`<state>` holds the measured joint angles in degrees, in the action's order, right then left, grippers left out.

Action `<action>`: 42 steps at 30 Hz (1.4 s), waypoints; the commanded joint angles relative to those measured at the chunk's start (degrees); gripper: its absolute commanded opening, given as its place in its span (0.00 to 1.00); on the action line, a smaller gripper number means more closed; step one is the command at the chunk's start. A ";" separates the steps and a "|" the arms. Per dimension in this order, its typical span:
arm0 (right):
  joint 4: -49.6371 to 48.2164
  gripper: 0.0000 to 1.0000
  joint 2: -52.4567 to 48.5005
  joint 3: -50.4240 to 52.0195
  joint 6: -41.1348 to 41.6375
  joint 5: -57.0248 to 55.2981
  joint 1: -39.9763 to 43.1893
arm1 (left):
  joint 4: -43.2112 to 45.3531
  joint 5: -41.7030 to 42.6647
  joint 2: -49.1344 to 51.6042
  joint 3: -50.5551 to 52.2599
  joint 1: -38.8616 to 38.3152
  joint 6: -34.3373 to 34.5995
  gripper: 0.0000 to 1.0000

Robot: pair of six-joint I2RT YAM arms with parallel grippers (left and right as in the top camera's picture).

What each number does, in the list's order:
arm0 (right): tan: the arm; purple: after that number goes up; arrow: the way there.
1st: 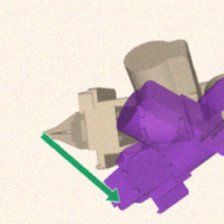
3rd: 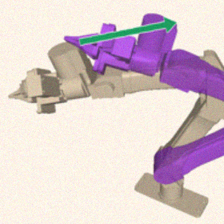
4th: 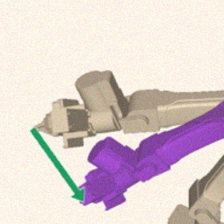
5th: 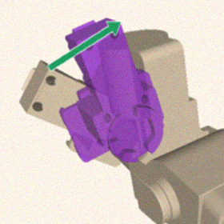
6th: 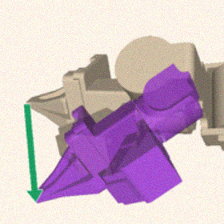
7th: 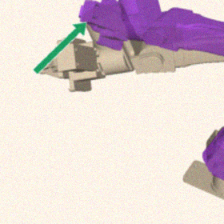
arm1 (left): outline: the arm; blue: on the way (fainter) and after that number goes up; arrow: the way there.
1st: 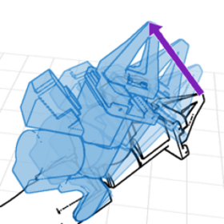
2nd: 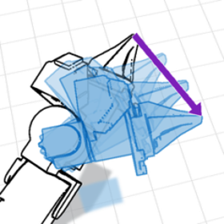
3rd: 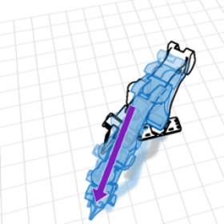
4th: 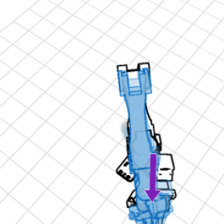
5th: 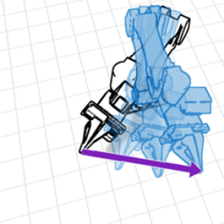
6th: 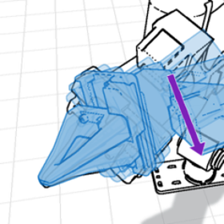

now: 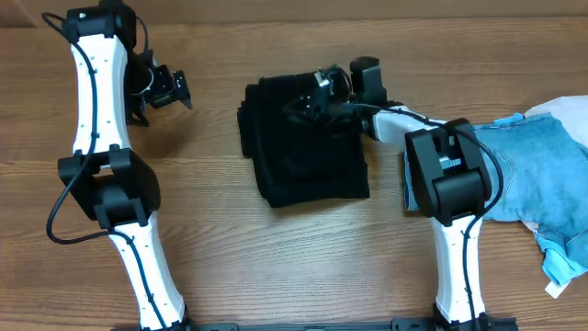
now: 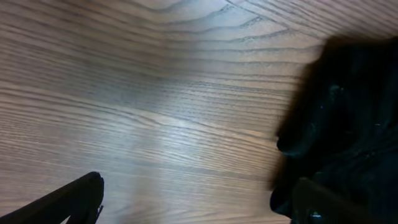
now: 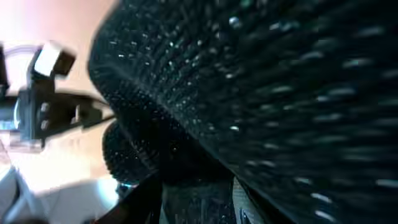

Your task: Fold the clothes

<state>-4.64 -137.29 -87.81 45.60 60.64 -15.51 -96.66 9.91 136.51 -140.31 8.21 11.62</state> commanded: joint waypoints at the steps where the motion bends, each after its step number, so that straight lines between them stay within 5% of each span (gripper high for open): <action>1: 10.03 0.42 -0.48 0.24 -6.99 -15.28 0.31 | -0.15 0.68 -1.84 -1.05 -0.79 -0.90 1.00; 9: 9.51 0.34 9.33 -8.26 -5.11 6.38 3.80 | -0.15 0.66 -1.84 -1.05 -0.85 -1.01 1.00; 13: 28.06 0.35 24.50 -8.26 -12.00 5.22 3.45 | -0.15 0.66 -1.84 -1.05 -0.85 -1.36 1.00; 16: 53.11 0.35 27.93 -8.24 -23.12 -3.63 -0.85 | -0.15 0.66 -1.84 -1.05 -0.85 -1.36 1.00; 18: 59.19 0.35 27.76 -5.03 -26.18 -11.39 -5.64 | -0.15 0.66 -1.84 -1.05 -0.85 -1.33 1.00; 27: 23.93 0.44 21.88 22.69 -19.80 -1.36 -14.03 | -0.15 0.66 -1.84 -1.05 -0.85 -1.36 1.00; 33: 24.13 0.38 17.84 22.91 -15.85 -9.73 -13.77 | -0.15 0.66 -1.84 -1.05 -0.85 -1.36 1.00; 37: 28.26 0.35 29.07 19.43 -17.53 -8.31 -12.48 | -0.17 0.63 -1.84 -1.05 -0.85 -1.57 1.00; 40: 28.52 0.52 41.99 17.20 -17.46 -8.79 -5.64 | -0.17 0.66 -1.84 -1.05 -0.85 -1.57 1.00; 42: 29.49 0.53 42.56 17.25 -17.53 -8.79 0.28 | -0.15 0.66 -1.84 -1.05 -0.85 -1.57 1.00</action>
<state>23.92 -96.36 -69.63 28.23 52.51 -21.69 -96.68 9.91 136.51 -140.31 7.84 11.40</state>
